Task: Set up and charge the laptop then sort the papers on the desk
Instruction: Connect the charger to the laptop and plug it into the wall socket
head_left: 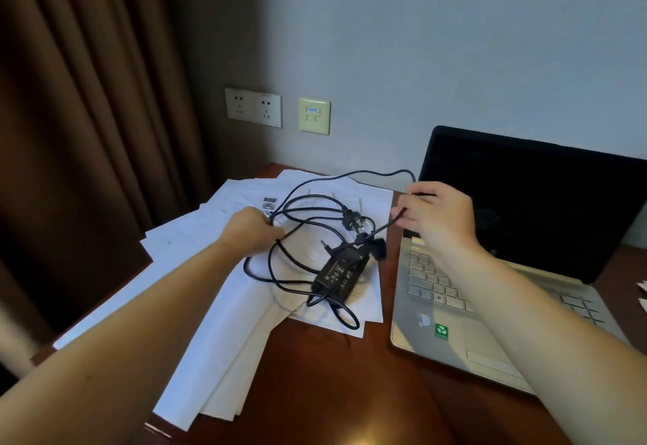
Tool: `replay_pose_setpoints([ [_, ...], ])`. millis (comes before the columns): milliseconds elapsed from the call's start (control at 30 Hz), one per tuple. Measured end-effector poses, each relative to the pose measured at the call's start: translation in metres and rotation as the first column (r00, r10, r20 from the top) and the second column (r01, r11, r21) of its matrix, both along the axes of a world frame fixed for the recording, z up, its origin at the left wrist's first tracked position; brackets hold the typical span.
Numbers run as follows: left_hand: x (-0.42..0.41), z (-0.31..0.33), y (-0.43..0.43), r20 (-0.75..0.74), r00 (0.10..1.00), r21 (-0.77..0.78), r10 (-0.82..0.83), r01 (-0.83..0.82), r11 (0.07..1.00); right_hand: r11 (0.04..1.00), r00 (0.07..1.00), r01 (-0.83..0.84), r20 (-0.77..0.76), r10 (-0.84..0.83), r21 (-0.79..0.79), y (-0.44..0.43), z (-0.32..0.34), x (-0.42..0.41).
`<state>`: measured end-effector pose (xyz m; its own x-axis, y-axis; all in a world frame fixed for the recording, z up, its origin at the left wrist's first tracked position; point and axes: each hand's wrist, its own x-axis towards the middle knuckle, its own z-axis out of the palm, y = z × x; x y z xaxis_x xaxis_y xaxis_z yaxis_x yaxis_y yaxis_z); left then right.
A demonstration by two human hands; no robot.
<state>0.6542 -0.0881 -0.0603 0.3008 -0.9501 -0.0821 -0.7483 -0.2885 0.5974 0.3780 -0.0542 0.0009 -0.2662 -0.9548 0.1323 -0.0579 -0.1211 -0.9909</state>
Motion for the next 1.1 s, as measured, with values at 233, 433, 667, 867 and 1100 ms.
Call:
replay_pose_setpoints([
  [233,0.025,0.009,0.013,-0.023,0.999,-0.040,0.045,-0.046,0.998,0.965,0.870,-0.250,0.455,0.188,0.078,-0.002,0.028,0.022],
  [433,0.048,0.004,0.031,0.177,0.984,0.210,-0.002,-0.035,0.977,0.925,0.850,-0.364,0.444,0.283,0.108,0.004,0.038,0.039],
  [667,0.044,0.029,0.068,0.080,0.991,0.464,-0.106,0.057,0.884,0.851,0.871,-0.437,0.375,0.318,0.292,0.017,0.047,0.032],
  [867,0.040,0.038,0.090,-0.461,0.887,0.353,-0.005,0.189,0.916,0.670,0.860,-0.399,0.002,0.510,0.626,0.041,0.052,0.016],
  [1100,0.014,0.067,0.106,-0.821,0.571,0.132,-0.007,0.202,0.971,0.631,0.657,-0.273,-0.338,0.674,0.726,0.068,0.037,0.017],
])
